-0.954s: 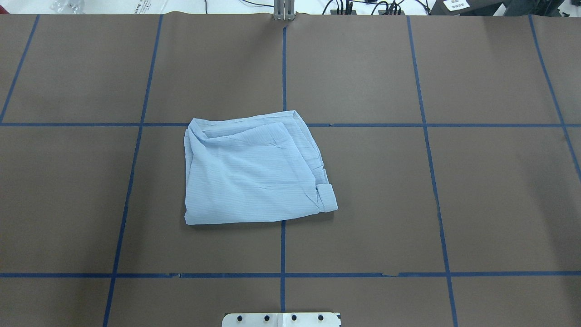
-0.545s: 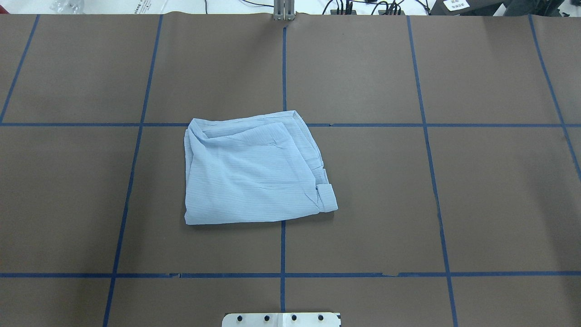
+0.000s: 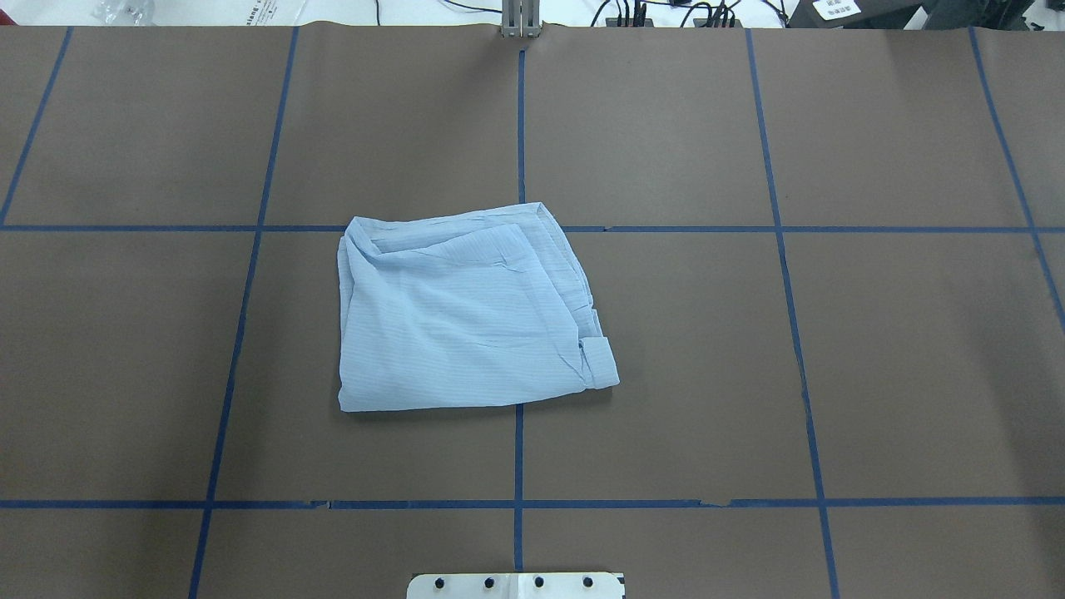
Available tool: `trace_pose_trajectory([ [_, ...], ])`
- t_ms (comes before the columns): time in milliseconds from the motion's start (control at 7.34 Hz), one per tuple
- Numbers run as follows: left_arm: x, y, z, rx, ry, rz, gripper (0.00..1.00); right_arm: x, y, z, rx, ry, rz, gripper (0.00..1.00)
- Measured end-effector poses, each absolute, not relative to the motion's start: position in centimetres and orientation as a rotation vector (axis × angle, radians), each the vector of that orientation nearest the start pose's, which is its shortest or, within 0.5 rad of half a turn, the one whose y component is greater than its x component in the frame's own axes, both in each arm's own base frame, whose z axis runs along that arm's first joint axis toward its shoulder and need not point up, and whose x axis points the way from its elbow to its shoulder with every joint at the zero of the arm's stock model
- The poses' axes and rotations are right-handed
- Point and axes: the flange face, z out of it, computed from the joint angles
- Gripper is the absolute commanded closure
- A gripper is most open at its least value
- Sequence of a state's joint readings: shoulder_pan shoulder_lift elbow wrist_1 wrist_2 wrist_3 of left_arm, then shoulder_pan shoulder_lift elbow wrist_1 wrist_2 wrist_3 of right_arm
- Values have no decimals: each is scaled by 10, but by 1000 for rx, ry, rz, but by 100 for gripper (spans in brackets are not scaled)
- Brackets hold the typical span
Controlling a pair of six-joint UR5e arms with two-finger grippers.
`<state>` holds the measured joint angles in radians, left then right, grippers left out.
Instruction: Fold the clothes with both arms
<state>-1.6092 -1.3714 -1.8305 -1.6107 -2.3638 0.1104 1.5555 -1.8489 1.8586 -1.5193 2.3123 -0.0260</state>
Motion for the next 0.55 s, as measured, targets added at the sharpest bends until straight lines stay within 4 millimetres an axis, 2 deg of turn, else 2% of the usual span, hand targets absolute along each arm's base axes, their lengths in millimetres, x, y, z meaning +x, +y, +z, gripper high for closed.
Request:
trace_pose_trajectory([
  [545, -78, -411, 614, 156, 783, 110, 0, 60, -380, 634, 64, -742, -63, 0],
])
